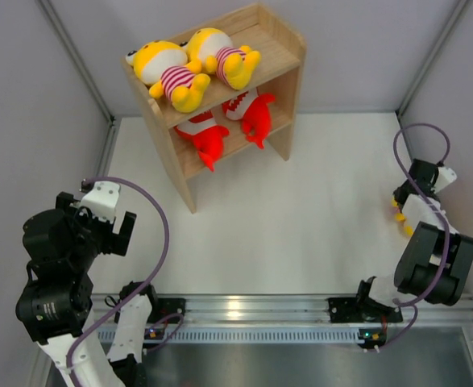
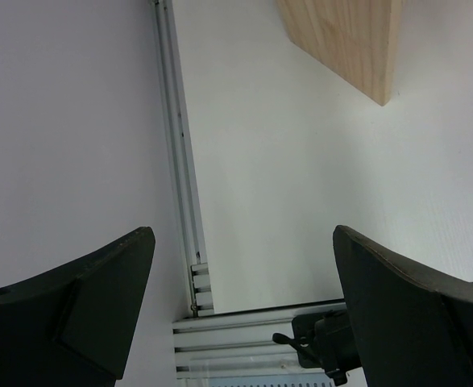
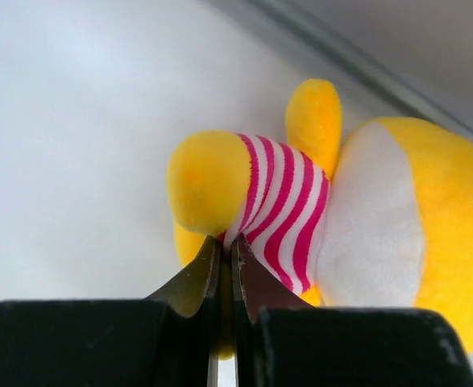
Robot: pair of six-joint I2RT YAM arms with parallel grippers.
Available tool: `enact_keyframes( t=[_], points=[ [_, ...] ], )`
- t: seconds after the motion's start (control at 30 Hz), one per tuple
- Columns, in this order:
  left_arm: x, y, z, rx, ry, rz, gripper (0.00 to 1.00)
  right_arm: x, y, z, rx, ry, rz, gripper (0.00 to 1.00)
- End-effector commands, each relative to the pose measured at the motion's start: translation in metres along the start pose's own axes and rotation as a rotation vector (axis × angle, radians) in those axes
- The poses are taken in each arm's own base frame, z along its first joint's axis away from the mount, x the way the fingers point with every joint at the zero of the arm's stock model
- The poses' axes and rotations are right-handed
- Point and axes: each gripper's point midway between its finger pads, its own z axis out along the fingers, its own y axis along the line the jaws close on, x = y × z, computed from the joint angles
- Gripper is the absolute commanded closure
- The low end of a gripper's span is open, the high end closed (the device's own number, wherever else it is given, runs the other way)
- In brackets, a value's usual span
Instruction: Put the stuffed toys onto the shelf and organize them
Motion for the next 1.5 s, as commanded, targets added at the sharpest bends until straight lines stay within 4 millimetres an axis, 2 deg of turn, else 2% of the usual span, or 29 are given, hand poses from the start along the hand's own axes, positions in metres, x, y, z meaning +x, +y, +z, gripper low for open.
enact_keyframes(
  t=[0.0,0.03,0.1,0.13,0.17,0.23,0.27,0.33,0.37,0.4,0.43,0.47,0.5,0.53,0.6,0.63,0.67,0.7,0.83,0.9,0.93,1.0,1.03,1.07,1.1,1.13,1.17,1.23,1.47],
  points=[
    [-0.006,0.003,-0.002,-0.003,-0.007,0.010,0.02,-0.039,0.113,-0.061,-0.580,-0.110,-0.156,1.00],
    [-0.006,0.003,-0.002,-0.003,-0.004,0.010,0.01,-0.051,0.130,-0.079,-0.659,-0.135,-0.188,1.00],
    [-0.006,0.003,-0.002,0.000,-0.007,0.011,0.02,-0.050,0.163,-0.118,-0.834,-0.171,-0.350,1.00],
    [-0.006,0.003,-0.001,0.000,-0.004,0.010,0.02,-0.069,0.180,-0.143,-0.899,-0.239,-0.409,1.00],
    [-0.007,0.003,-0.002,-0.001,-0.007,0.010,0.01,-0.050,0.198,-0.171,-1.017,-0.238,-0.572,1.00],
    [-0.006,0.004,-0.001,-0.001,0.000,0.012,0.02,-0.061,0.220,-0.228,-1.220,-0.342,-0.722,1.00],
    [-0.006,0.004,-0.001,-0.001,0.000,0.012,0.01,-0.052,0.228,-0.263,-1.394,-0.381,-0.819,1.00],
    [-0.005,0.004,0.000,-0.001,0.003,0.012,0.01,-0.075,0.233,-0.311,-1.525,-0.522,-0.873,1.00],
    [-0.006,0.004,0.000,-0.001,0.002,0.012,0.01,-0.075,0.234,-0.335,-1.620,-0.588,-0.933,1.00],
    [-0.005,0.004,0.000,-0.002,0.004,0.009,0.01,-0.076,0.232,-0.347,-1.661,-0.605,-0.970,1.00],
    [-0.005,0.004,0.000,-0.001,0.004,0.009,0.02,-0.092,0.232,-0.374,-1.697,-0.692,-1.016,1.00],
    [-0.006,0.004,-0.001,-0.004,0.001,0.009,0.01,-0.093,0.230,-0.387,-1.737,-0.769,-1.108,1.00],
    [-0.006,0.005,0.000,-0.003,0.003,0.009,0.01,-0.084,0.227,-0.384,-1.752,-0.691,-1.144,1.00],
    [-0.006,0.005,-0.001,-0.003,0.003,0.007,0.01,-0.104,0.223,-0.408,-1.746,-0.768,-1.191,1.00],
    [-0.008,0.005,-0.001,-0.001,0.000,0.008,0.02,-0.114,0.228,-0.409,-1.724,-0.857,-1.322,1.00],
    [-0.009,0.005,0.000,-0.001,0.000,0.005,0.02,-0.122,0.218,-0.430,-1.732,-0.930,-1.401,1.00],
    [-0.012,0.006,-0.001,0.003,-0.006,0.005,0.01,-0.123,0.222,-0.430,-1.754,-0.944,-1.431,1.00],
    [-0.014,0.006,-0.001,0.004,-0.010,0.004,0.01,-0.131,0.216,-0.450,-1.768,-1.011,-1.454,1.00],
    [-0.021,0.007,-0.001,0.012,-0.024,0.010,0.01,-0.155,0.229,-0.490,-1.843,-1.293,-1.455,1.00],
    [-0.023,0.004,0.000,0.030,-0.033,0.019,0.02,-0.158,0.240,-0.497,-1.884,-1.354,-1.430,1.00],
    [-0.023,0.003,0.000,0.038,-0.037,0.022,0.01,-0.162,0.243,-0.513,-1.929,-1.462,-1.415,1.00],
    [-0.024,-0.001,0.001,0.060,-0.045,0.025,0.01,-0.157,0.251,-0.515,-2.044,-1.502,-1.377,1.00],
    [-0.024,-0.001,0.002,0.066,-0.044,0.024,0.02,-0.138,0.238,-0.518,-2.279,-1.215,-1.311,1.00],
    [-0.025,-0.002,0.002,0.071,-0.047,0.024,0.01,-0.152,0.236,-0.538,-2.150,-1.721,-1.466,1.00],
    [-0.026,-0.003,0.002,0.077,-0.049,0.022,0.02,-0.144,0.236,-0.537,-2.174,-1.684,-1.474,1.00],
    [-0.025,-0.004,0.004,0.086,-0.047,0.020,0.02,-0.131,0.236,-0.551,-2.298,-1.512,-1.427,1.00],
    [-0.026,-0.005,0.004,0.088,-0.049,0.019,0.01,-0.126,0.261,-0.535,-2.369,-1.351,-1.393,1.00],
    [-0.026,-0.003,0.007,0.086,-0.037,0.013,0.02,-0.122,0.269,-0.543,-2.373,-1.479,-1.404,1.00],
    [-0.026,0.001,0.010,0.077,-0.025,0.000,0.02,-0.110,0.303,-0.515,-2.430,-1.362,-1.375,1.00]
  ],
)
